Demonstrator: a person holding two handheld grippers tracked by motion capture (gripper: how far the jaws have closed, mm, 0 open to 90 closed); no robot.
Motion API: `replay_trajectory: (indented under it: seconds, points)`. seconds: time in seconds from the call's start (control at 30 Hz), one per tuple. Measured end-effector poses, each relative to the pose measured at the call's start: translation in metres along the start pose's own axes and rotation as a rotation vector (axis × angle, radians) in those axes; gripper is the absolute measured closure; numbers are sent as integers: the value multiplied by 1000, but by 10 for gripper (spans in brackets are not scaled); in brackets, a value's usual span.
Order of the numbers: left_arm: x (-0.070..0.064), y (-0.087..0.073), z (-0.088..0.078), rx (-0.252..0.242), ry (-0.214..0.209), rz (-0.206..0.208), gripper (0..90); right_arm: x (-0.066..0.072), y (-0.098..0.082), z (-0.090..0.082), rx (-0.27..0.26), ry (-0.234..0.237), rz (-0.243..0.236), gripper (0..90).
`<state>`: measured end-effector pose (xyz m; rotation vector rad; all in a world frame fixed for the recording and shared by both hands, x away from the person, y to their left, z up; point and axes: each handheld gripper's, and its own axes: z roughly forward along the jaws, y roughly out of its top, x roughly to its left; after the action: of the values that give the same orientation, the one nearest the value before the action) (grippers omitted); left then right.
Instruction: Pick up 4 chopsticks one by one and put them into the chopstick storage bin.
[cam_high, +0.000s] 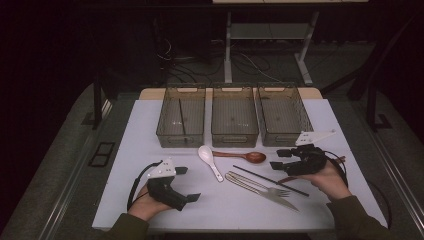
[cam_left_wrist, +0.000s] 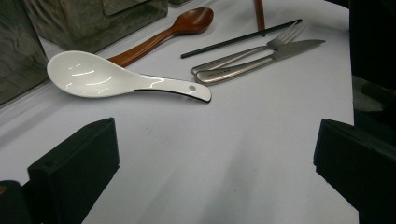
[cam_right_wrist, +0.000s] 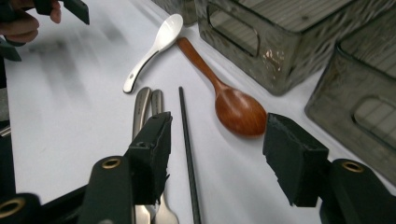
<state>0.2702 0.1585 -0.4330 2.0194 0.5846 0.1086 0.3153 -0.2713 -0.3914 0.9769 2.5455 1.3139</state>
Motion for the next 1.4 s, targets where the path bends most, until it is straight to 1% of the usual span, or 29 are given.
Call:
replay_trajectory:
  seconds: [0.07, 0.23, 0.37, 0.47, 0.67, 0.73, 0.77, 0.8, 0.9, 0.93, 1.0, 1.07, 1.13, 1.3, 1.4]
  points:
    - [0, 0, 0, 2, 2, -1, 0, 0, -4, -2, 3, -5, -5, 412]
    - [0, 0, 0, 1, 1, 0, 0, 0, -17, -8, 14, -8, 1, 409]
    - [-1, 0, 0, -2, 1, -2, 0, -2, -28, -13, 31, -10, 12, 469]
    - [0, 0, 0, 0, 0, -1, 0, -1, -35, -18, 42, -19, 9, 514]
    - [0, 0, 0, 3, 5, -1, 0, -4, -51, -28, 59, -22, 11, 595]
    - [-1, 0, 0, 2, 4, -1, 0, -4, -56, -30, 75, -28, 11, 618]
    - [-1, 0, 0, 3, 4, -2, 0, -4, -59, -31, 82, -31, 4, 629]
    - [-1, 0, 1, 3, 4, -1, 0, -4, -61, -31, 92, -26, 6, 645]
    - [0, 0, 1, 4, 4, -2, 0, -4, -68, -31, 113, -21, -5, 669]
    - [0, 0, 1, 4, 4, -2, 0, -4, -70, -31, 121, -13, -1, 678]
    - [0, 0, 1, 7, 3, -1, 0, -4, -72, -31, 125, -8, -5, 687]
    - [0, 0, 1, 7, 3, -1, 0, -3, -73, -30, 142, -7, -20, 692]
    - [-1, 0, 0, 6, 4, 1, 0, -4, -75, -29, 154, -7, -26, 698]
    - [0, 0, 1, 5, 3, -1, 0, -3, -76, -24, 173, 5, -45, 711]
    - [0, 0, 1, 7, 3, 0, 0, -3, -76, -20, 199, 10, -58, 720]
